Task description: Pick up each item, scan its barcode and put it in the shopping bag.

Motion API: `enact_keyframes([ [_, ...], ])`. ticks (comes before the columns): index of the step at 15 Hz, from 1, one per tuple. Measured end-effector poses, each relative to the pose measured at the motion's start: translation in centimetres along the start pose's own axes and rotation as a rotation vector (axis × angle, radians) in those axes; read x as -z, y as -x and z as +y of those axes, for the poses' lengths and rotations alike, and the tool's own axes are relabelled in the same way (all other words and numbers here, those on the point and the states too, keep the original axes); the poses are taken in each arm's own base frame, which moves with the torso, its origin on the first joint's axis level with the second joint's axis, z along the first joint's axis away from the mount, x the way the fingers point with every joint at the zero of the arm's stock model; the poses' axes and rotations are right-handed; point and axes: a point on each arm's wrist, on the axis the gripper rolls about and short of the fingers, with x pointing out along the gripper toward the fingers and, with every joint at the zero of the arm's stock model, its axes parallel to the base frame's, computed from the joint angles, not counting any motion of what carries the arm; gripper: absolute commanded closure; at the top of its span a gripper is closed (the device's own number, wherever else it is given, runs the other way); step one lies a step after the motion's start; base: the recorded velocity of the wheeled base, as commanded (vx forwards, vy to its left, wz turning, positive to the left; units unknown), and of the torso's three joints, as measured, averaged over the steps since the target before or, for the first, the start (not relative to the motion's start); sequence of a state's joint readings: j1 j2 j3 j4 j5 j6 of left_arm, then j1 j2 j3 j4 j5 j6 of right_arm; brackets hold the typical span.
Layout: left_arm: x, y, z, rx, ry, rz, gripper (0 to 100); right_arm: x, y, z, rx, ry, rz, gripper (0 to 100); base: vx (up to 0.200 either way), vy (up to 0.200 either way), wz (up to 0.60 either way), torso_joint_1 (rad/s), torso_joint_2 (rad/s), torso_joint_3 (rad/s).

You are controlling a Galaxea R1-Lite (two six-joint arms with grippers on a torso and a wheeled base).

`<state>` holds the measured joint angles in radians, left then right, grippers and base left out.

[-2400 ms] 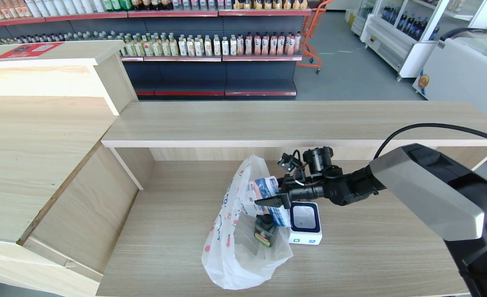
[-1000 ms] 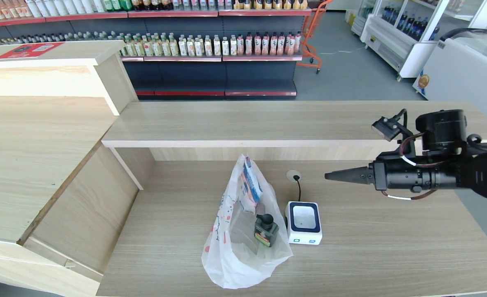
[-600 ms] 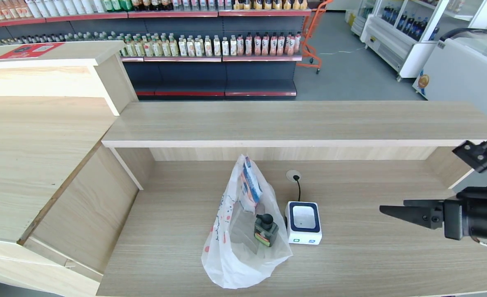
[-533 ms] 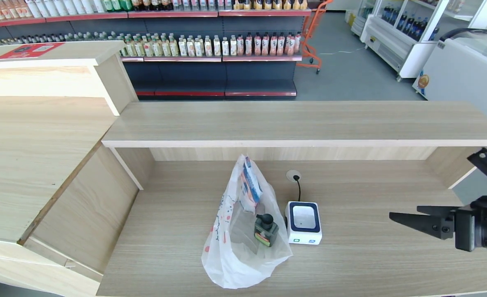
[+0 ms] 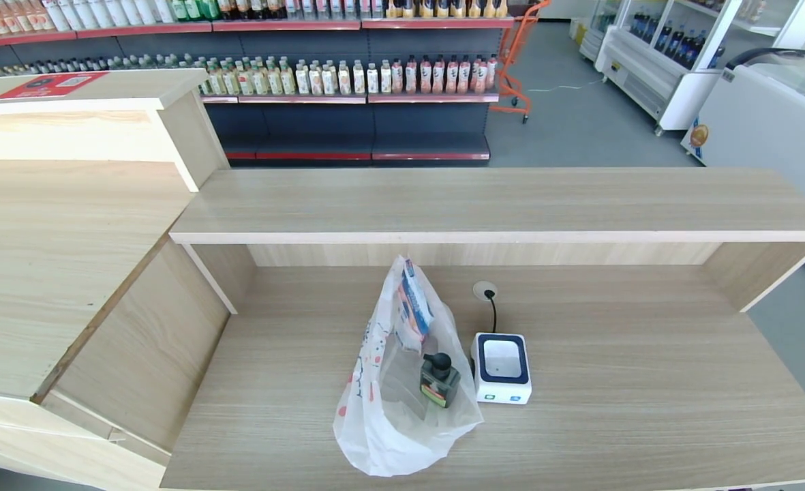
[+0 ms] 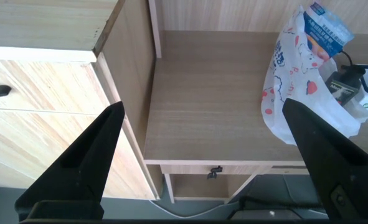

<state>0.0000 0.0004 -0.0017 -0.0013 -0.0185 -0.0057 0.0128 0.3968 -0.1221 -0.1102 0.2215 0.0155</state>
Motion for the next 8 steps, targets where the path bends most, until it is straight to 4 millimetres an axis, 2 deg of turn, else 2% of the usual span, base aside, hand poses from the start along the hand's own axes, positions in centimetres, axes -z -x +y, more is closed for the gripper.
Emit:
enact_keyframes([
  [3, 0.0, 0.0, 0.0, 0.000, 0.000, 0.000, 0, 3.6, 1.9, 0.3, 0.076, 0.015, -0.099, 0, 0.000, 0.000, 0.00, 0.000, 0.00, 0.000],
  [8, 0.0, 0.0, 0.0, 0.000, 0.000, 0.000, 0, 4.8, 2.7, 0.3, 0.133, 0.029, -0.210, 0, 0.000, 0.000, 0.00, 0.000, 0.00, 0.000],
])
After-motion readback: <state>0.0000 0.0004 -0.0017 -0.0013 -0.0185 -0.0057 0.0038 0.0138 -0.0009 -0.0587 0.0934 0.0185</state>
